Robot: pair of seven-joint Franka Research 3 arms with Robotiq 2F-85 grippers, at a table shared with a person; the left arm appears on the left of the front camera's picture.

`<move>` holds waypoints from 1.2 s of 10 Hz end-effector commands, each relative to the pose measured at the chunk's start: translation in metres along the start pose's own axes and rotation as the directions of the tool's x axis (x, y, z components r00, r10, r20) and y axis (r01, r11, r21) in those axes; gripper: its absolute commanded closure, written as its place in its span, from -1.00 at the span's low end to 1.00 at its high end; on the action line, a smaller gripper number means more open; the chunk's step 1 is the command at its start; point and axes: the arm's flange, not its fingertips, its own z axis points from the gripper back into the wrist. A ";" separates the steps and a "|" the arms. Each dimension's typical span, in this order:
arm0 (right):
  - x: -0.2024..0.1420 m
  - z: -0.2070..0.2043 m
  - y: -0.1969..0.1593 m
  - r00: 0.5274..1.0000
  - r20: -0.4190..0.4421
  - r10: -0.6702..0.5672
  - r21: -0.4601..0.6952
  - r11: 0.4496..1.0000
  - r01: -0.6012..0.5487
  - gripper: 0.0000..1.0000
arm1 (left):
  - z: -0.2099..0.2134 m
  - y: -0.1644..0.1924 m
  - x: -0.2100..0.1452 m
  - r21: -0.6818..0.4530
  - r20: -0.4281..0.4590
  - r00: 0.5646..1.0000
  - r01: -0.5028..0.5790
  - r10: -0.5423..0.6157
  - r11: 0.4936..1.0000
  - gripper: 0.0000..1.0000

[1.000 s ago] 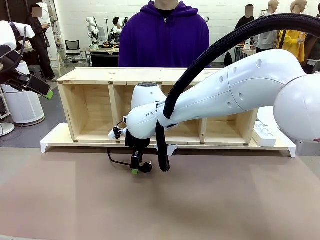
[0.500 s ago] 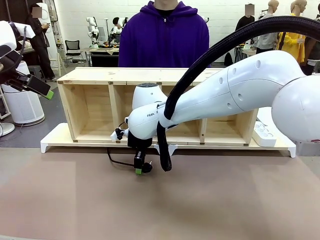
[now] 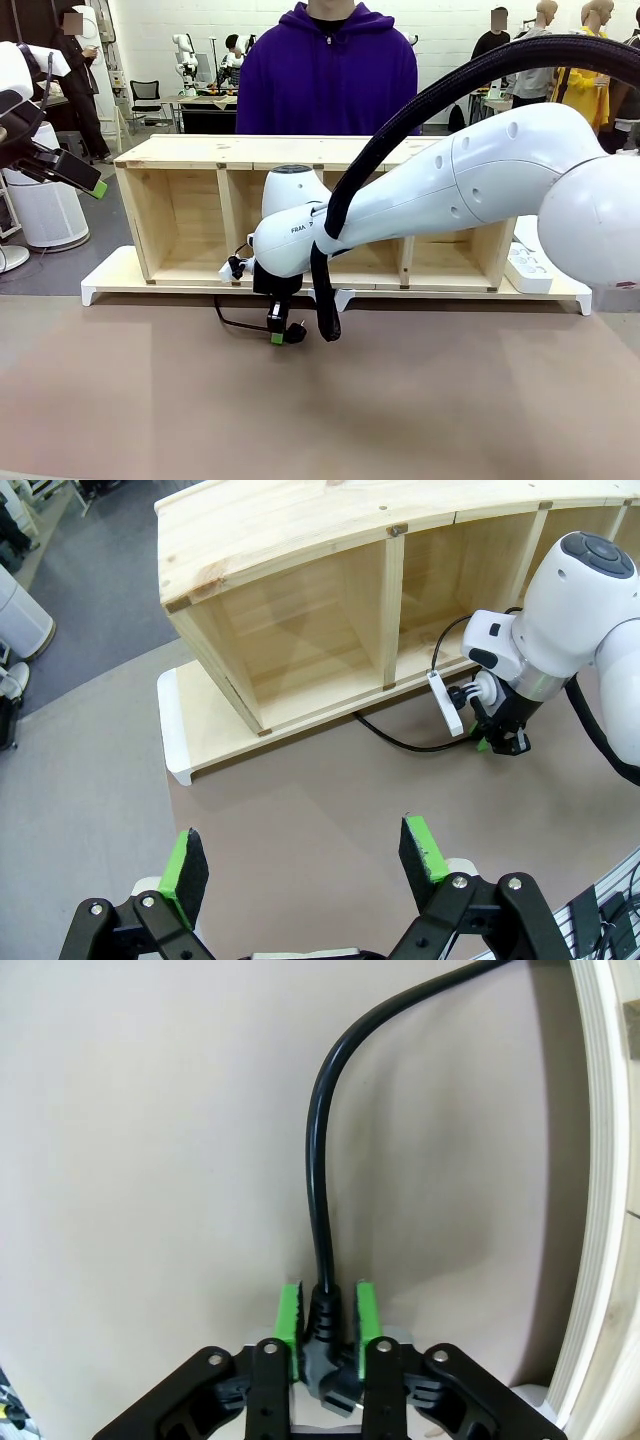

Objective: Perform cable management.
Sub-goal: When the cord part of the Power Cable appears at the lower middle area of the table and stops, grasp the cord part of the Power Cable, then pull the grasped Power Cable to the location of the Power Strip.

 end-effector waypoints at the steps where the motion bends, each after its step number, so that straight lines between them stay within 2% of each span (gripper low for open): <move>1: 0.004 0.000 -0.007 1.000 -0.012 0.022 -0.010 1.000 -0.022 1.00 | 0.000 0.000 0.001 0.000 0.006 1.000 -0.014 0.014 1.000 -1.00; 2: 0.004 -0.001 -0.006 1.000 -0.013 0.023 -0.007 1.000 -0.023 0.91 | 0.000 0.000 0.001 0.000 0.006 1.000 -0.014 0.014 1.000 -1.00; 3: 0.004 -0.002 -0.006 1.000 -0.014 0.021 -0.006 1.000 -0.021 1.00 | 0.000 0.000 0.001 0.000 0.006 1.000 -0.014 0.014 1.000 -1.00; 12: 0.001 0.000 -0.004 1.000 0.005 -0.002 0.000 1.000 0.002 1.00 | 0.000 0.000 0.001 0.000 0.006 1.000 -0.014 0.014 1.000 -1.00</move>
